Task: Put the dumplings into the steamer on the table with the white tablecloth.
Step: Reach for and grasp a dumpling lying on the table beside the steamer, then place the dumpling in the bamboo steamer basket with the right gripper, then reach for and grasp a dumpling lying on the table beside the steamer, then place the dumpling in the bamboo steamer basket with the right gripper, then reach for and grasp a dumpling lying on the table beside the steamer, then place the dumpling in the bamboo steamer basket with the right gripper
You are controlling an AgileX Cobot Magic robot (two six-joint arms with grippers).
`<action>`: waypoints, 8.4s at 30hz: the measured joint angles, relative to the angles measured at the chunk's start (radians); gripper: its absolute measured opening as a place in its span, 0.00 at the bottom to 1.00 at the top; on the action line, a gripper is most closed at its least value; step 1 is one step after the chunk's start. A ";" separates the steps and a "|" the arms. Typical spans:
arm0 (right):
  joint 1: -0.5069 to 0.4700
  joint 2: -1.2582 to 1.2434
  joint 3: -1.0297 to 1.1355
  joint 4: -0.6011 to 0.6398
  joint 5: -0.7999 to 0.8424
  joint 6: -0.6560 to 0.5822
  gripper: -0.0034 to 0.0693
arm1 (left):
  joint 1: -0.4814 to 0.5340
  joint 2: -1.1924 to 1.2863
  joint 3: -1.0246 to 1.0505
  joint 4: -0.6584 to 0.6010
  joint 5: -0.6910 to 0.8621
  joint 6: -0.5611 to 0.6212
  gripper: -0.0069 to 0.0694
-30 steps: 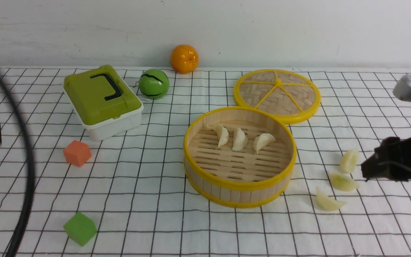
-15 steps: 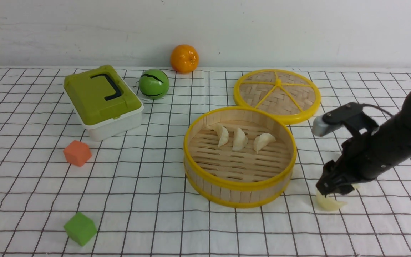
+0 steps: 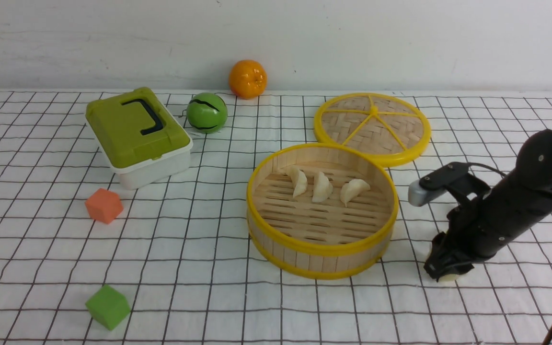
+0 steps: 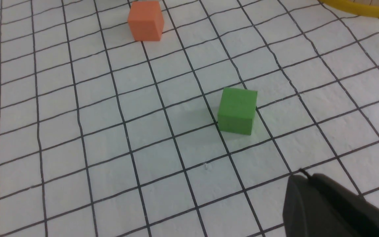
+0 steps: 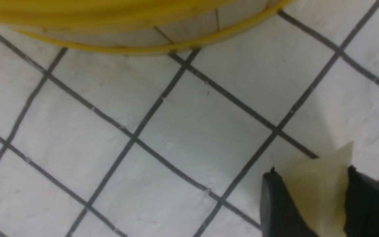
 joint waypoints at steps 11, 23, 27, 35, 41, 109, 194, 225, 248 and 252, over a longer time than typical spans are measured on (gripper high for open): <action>0.023 -0.209 -0.131 0.228 0.137 0.208 0.38 | 0.000 0.000 0.000 -0.030 -0.056 -0.059 0.07; 0.403 0.035 -0.161 0.565 -0.453 0.145 0.38 | 0.000 0.000 0.000 -0.036 -0.088 -0.200 0.07; 0.419 0.130 -0.161 0.579 -0.545 0.145 0.38 | 0.000 0.000 0.000 -0.036 -0.088 -0.203 0.07; 0.418 0.165 -0.161 0.579 -0.582 0.145 0.39 | 0.000 0.000 0.000 -0.036 -0.089 -0.203 0.08; 0.418 0.134 -0.161 0.579 -0.587 0.145 0.61 | 0.000 0.000 0.000 -0.036 -0.089 -0.203 0.08; -0.159 0.119 -0.108 0.028 -0.278 0.484 0.58 | 0.000 0.001 0.022 0.029 -0.117 -0.203 0.14; -0.060 0.073 -0.101 -0.137 -0.014 0.087 0.47 | 0.000 0.001 0.023 0.031 -0.133 -0.203 0.19; 0.130 0.074 -0.191 0.499 -0.143 0.042 0.32 | 0.000 0.001 0.024 0.031 -0.139 -0.203 0.21; 0.130 0.113 -0.191 0.548 -0.185 0.042 0.63 | 0.000 0.001 0.024 0.031 -0.139 -0.203 0.22; 0.130 0.091 -0.191 0.549 -0.189 0.042 0.67 | 0.000 0.001 0.024 0.031 -0.139 -0.203 0.22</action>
